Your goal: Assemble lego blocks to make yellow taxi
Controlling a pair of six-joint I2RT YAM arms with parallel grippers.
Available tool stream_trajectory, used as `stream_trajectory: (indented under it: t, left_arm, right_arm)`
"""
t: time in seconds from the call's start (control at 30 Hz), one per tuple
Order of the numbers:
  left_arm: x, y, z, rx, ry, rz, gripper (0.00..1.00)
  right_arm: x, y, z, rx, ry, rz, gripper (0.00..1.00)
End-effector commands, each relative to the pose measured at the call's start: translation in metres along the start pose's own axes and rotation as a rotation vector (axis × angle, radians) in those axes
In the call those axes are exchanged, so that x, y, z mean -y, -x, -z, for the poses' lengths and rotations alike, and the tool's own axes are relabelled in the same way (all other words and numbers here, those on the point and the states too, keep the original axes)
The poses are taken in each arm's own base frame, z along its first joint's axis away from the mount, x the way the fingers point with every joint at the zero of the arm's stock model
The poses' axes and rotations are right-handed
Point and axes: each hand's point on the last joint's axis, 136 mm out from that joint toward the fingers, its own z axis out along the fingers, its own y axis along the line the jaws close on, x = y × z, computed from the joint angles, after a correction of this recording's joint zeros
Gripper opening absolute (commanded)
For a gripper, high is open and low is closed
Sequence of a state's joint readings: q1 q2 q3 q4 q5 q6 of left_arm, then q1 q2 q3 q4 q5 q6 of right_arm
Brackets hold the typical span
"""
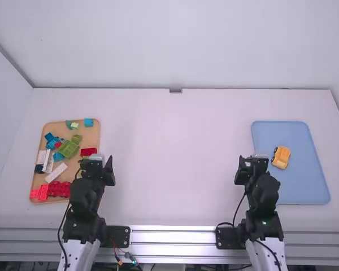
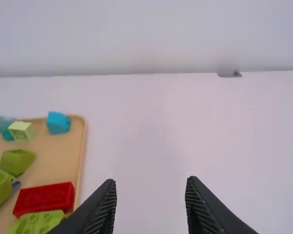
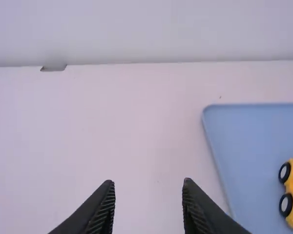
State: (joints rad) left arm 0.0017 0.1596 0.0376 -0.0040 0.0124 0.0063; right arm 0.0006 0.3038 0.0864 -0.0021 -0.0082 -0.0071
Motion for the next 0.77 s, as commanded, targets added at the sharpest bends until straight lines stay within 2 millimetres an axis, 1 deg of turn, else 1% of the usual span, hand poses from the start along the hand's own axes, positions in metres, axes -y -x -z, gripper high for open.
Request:
stream_trajectory:
  t: [0.0, 0.07, 0.23, 0.57, 0.73]
  left_arm:
    - [-0.002, -0.006, 0.0, 0.018, 0.011, 0.006, 0.32]
    - [-0.002, 0.002, 0.002, 0.053, 0.011, 0.006, 0.29]
    - [-0.002, 0.018, 0.008, 0.126, 0.011, 0.005, 0.2]
    - [-0.002, 0.018, 0.008, 0.126, 0.011, 0.005, 0.07]
    - [-0.002, 0.018, 0.008, 0.126, 0.011, 0.005, 0.01]
  right_arm:
    - [0.001, -0.013, -0.001, 0.004, -0.009, -0.007, 0.31]
    - [0.001, -0.021, -0.001, 0.007, -0.009, -0.007, 0.28]
    - [0.001, -0.003, 0.005, 0.09, -0.009, -0.005, 0.2]
    - [0.001, 0.024, 0.016, 0.219, -0.01, -0.003, 0.07]
    - [0.001, 0.024, 0.016, 0.219, -0.01, -0.003, 0.01]
